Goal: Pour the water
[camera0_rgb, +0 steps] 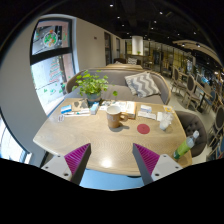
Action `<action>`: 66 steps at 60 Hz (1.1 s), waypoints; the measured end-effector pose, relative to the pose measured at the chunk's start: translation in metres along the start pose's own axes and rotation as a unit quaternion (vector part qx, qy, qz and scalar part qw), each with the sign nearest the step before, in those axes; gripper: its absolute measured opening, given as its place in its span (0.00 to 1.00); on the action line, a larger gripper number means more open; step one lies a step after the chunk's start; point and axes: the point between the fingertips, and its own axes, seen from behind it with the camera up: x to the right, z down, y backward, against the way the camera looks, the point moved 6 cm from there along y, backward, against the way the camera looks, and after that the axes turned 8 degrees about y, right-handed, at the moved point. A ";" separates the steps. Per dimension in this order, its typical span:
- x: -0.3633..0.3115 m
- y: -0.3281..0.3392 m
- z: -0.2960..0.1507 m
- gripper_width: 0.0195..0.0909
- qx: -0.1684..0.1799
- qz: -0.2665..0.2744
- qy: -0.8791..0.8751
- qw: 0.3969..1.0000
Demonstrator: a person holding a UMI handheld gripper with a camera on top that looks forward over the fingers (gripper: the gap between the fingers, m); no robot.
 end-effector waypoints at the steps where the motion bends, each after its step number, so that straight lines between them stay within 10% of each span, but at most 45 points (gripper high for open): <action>1: 0.008 0.000 0.004 0.93 0.000 0.000 0.000 1.000; 30: 0.261 -0.002 0.162 0.91 -0.030 0.062 -0.041 0.997; 52: 0.353 -0.083 0.162 0.91 0.034 0.069 -0.038 0.996; 66: 0.358 -0.126 0.153 0.49 0.056 0.061 -0.036 0.996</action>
